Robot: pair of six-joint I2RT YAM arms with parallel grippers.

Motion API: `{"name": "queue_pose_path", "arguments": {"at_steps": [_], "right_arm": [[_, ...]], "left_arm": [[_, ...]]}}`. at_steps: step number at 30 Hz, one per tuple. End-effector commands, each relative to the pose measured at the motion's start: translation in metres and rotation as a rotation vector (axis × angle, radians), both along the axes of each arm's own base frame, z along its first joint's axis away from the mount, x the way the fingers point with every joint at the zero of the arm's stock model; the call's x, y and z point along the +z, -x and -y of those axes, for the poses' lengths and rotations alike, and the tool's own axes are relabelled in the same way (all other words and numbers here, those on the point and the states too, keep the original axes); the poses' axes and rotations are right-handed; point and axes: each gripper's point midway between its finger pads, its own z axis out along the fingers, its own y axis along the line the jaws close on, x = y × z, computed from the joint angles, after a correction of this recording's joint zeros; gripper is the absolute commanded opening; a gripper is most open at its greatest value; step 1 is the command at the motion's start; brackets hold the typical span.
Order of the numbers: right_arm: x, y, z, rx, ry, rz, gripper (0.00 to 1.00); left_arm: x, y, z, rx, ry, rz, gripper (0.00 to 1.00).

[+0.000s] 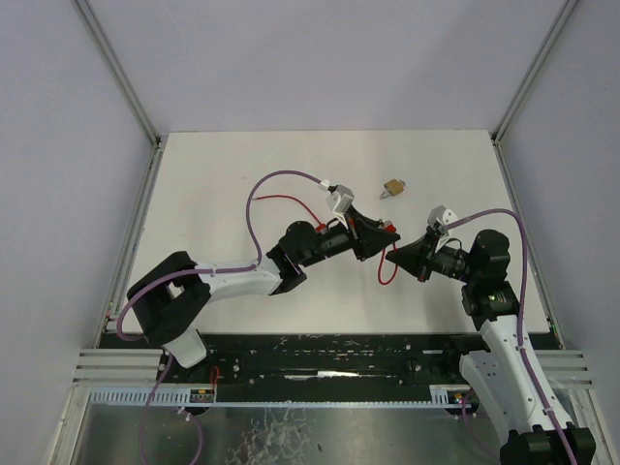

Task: Lock with the key
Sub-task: Lock the lock.

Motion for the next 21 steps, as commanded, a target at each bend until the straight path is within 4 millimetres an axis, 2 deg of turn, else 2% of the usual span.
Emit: {"name": "queue_pose_path", "arguments": {"at_steps": [1,4,9,11,15,21], "right_arm": [[0.040,0.000,-0.003,0.032,-0.032,0.238,0.00],[0.036,-0.001,-0.003,0.026,-0.034,0.254,0.00],[0.031,0.001,-0.006,0.047,-0.054,0.240,0.00],[0.033,0.001,-0.004,0.043,-0.055,0.250,0.00],[0.030,0.002,-0.002,0.039,-0.039,0.281,0.00],[0.011,0.009,-0.004,0.092,-0.012,0.384,0.00]], "left_arm": [[-0.063,0.011,0.008,-0.049,-0.237,0.006,0.00],[-0.062,0.014,0.006,-0.058,-0.221,0.008,0.00],[-0.033,0.027,0.010,-0.142,-0.061,-0.042,0.00],[-0.028,0.028,0.010,-0.147,-0.034,-0.058,0.00],[-0.047,0.029,0.003,-0.118,-0.081,-0.041,0.00],[-0.078,0.026,-0.001,-0.035,-0.212,0.159,0.00]]}}
